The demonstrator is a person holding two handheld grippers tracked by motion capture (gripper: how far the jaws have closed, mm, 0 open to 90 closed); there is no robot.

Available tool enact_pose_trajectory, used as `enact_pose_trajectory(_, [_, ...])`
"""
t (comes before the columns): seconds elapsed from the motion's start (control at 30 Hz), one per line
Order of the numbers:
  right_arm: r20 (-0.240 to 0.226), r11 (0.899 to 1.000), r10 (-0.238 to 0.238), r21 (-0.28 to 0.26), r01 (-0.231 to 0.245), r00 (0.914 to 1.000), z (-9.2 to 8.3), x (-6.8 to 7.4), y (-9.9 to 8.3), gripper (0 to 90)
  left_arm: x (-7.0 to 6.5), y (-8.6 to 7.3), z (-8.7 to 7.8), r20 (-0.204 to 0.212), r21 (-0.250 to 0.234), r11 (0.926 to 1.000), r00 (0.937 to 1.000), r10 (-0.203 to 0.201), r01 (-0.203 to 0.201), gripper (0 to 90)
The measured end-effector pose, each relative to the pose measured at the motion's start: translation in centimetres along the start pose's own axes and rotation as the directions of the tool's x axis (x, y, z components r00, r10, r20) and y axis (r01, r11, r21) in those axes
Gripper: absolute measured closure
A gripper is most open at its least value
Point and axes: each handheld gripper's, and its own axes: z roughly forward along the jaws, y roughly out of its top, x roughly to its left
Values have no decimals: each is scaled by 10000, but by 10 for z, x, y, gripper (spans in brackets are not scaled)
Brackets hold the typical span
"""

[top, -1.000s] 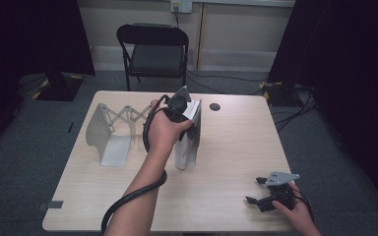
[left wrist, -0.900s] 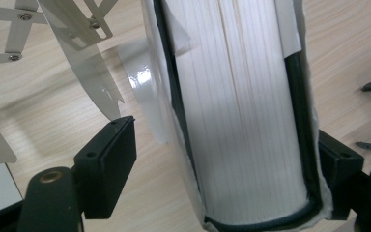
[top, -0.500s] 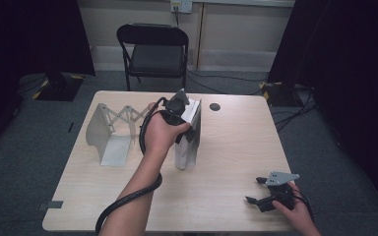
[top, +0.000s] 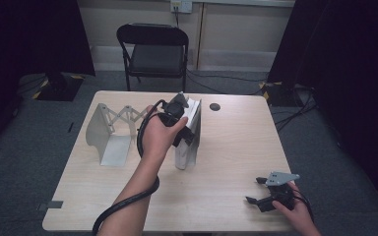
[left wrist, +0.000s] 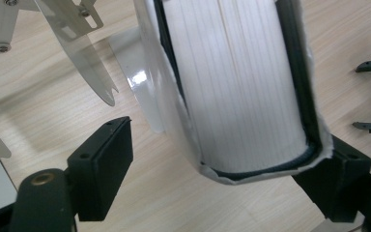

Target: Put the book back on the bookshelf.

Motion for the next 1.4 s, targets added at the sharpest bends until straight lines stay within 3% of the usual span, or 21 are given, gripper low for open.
enact_pose_trajectory(0.5, [-4, 10000, -8, 3, 8, 10000, 0, 0, 0, 131, 2, -10, 1, 207, -57, 10000, 9998, 5, -4, 197])
enact_pose_trajectory(1.4, [4, 10000, 0, -10, 0, 10000, 0, 0, 0, 131, 20, -32, 4, 434, -102, 9999, 9990, -71, 76, 198])
